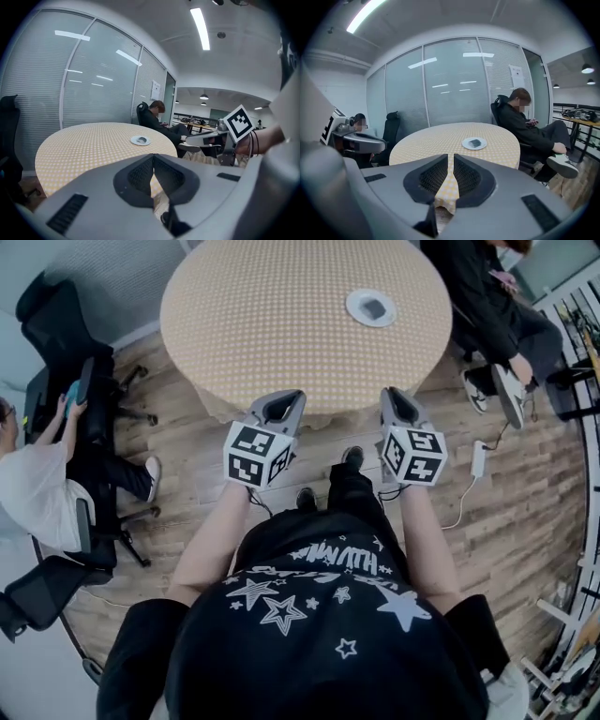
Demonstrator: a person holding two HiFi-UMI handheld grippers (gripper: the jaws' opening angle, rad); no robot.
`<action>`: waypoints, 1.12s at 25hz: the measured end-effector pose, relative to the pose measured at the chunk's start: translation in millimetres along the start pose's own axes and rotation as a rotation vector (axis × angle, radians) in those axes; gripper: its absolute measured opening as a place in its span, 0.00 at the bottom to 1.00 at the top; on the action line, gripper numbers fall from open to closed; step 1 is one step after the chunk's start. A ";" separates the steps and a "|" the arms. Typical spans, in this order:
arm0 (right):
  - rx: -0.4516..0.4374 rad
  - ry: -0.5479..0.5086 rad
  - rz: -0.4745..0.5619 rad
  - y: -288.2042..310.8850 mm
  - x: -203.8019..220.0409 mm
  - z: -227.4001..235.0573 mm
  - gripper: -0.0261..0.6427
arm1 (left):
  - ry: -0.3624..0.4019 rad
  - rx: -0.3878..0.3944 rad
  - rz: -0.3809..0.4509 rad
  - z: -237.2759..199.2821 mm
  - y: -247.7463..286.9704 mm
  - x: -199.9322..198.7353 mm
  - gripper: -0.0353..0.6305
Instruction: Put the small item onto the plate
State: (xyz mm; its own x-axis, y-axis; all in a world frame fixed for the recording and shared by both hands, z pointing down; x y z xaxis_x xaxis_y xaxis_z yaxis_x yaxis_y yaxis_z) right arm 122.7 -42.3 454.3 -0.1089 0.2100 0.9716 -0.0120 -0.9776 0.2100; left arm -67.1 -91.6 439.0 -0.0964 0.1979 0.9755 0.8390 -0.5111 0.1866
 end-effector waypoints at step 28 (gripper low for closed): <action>-0.083 -0.003 0.046 -144.8 0.2 26.6 0.11 | -0.002 0.003 0.022 143.6 -13.3 2.5 0.06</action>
State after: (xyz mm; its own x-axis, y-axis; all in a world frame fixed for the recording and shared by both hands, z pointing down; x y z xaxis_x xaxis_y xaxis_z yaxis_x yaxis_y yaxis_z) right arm 150.8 99.6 427.1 -0.1084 0.1653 0.9803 -0.0890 -0.9837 0.1560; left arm -1.7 35.8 422.2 -0.0768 0.1878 0.9792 0.8427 -0.5126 0.1644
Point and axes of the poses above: the fingertips, and each gripper's own axes: y forward along the fingers, z to its right, x out of its underside, the point moved 3 cm from there along -y, backward along the fingers, and after that the axes turned 12 degrees about z, right-handed, at the moved point
